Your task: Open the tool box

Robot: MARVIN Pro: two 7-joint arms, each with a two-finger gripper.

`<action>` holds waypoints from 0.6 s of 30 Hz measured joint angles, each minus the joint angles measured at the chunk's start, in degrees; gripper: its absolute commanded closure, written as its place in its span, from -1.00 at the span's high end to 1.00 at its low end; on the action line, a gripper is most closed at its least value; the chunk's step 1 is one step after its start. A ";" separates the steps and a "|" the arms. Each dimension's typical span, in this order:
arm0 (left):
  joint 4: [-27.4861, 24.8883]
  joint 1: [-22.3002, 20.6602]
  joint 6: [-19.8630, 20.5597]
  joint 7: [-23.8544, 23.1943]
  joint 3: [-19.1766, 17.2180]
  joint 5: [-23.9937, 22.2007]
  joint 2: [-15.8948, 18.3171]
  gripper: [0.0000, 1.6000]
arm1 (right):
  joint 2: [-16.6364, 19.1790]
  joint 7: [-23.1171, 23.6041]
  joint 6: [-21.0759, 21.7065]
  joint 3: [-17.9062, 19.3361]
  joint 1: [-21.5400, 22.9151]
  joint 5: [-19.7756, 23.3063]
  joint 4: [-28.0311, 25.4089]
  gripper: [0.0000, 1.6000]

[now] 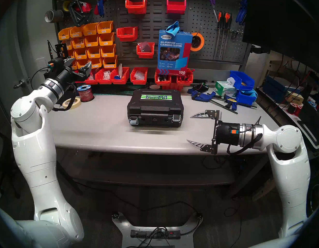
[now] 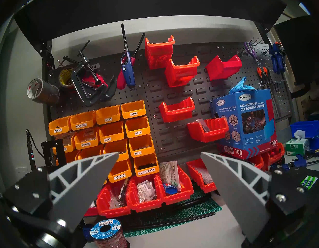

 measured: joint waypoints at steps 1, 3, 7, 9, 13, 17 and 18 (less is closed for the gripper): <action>0.00 0.00 0.00 0.02 0.01 -0.02 0.03 1.00 | -0.24 -0.39 -0.01 -0.65 0.36 -0.62 0.06 1.00; 0.00 0.00 -0.01 0.04 0.03 -0.06 0.07 1.00 | -0.60 -0.99 -0.02 -1.65 1.01 -1.57 0.22 1.00; 0.00 0.00 -0.02 0.06 0.06 -0.16 0.16 1.00 | -1.40 -2.49 0.25 -3.80 2.98 -4.29 1.19 1.00; 0.00 0.01 -0.03 0.07 0.07 -0.19 0.20 1.00 | -1.66 -3.11 0.71 -4.55 3.88 -5.60 2.01 1.00; 0.00 0.01 -0.04 0.09 0.09 -0.24 0.26 1.00 | -1.83 -3.79 1.64 -5.64 5.29 -7.92 3.52 1.00; 0.00 0.01 -0.04 0.12 0.10 -0.29 0.31 1.00 | -1.94 -4.24 2.39 -6.73 6.53 -10.04 5.26 1.00; 0.00 0.01 -0.04 0.12 0.11 -0.30 0.32 1.00 | -1.96 -4.29 2.47 -6.87 6.69 -10.26 5.52 1.00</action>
